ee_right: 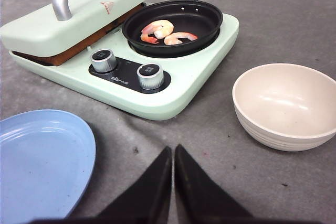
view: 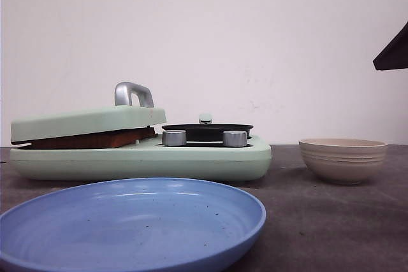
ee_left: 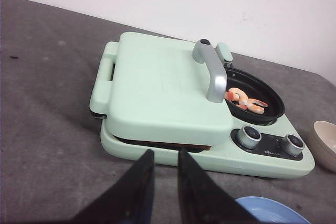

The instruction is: Make breakfast with bread and shrimp

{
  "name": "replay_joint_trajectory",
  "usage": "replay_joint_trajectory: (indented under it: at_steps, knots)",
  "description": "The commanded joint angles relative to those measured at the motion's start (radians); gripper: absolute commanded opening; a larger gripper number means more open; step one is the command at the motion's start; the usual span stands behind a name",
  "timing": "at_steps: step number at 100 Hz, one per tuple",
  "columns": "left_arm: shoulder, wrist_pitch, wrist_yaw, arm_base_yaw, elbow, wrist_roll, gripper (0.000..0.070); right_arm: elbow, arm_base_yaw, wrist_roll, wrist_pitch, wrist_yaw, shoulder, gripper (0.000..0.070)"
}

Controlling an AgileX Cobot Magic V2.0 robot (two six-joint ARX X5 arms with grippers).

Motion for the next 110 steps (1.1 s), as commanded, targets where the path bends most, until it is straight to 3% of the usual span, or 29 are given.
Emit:
replay_joint_trajectory:
  at_steps: [1,26,38,45,55,59,67,82,95,110]
  knots:
    - [-0.002,0.009,0.002,-0.004,0.005,-0.001,0.0000,0.005,0.006,0.014,0.013,0.001,0.001,0.0000]
    - [-0.042,-0.079,-0.019,0.034,-0.012,0.021,0.0000,0.005,0.006,0.014,0.013,0.001,0.001,0.0000]
    - [-0.133,0.021,-0.038,0.117,-0.108,0.222,0.0000,0.005,0.006,0.014,0.013,0.001,0.001,0.0000]
    - [-0.127,0.121,-0.007,0.179,-0.163,0.337,0.0000,0.005,0.006,0.014,0.013,0.001,0.001,0.0001]
    - [-0.127,0.183,0.100,0.269,-0.210,0.418,0.0000,0.005,0.006,0.014,0.017,0.001,0.001,0.0001]
    - [-0.127,0.193,0.154,0.309,-0.227,0.425,0.0000,0.005,0.006,0.014,0.021,0.002,0.001,0.0001]
    - [-0.127,0.227,0.185,0.369,-0.265,0.427,0.0000,0.005,0.005,0.014,0.021,0.002,0.001,0.0000]
    - [-0.127,0.414,0.232,0.427,-0.398,0.410,0.0000,0.005,0.005,0.014,0.021,0.001,0.001,0.0001]
    - [-0.127,0.300,0.249,0.430,-0.397,0.407,0.0000,0.005,0.005,0.014,0.022,0.002,0.002,0.0001]
    - [-0.127,0.300,0.230,0.430,-0.397,0.398,0.0000,0.005,0.005,0.014,0.021,0.001,0.003,0.0001]
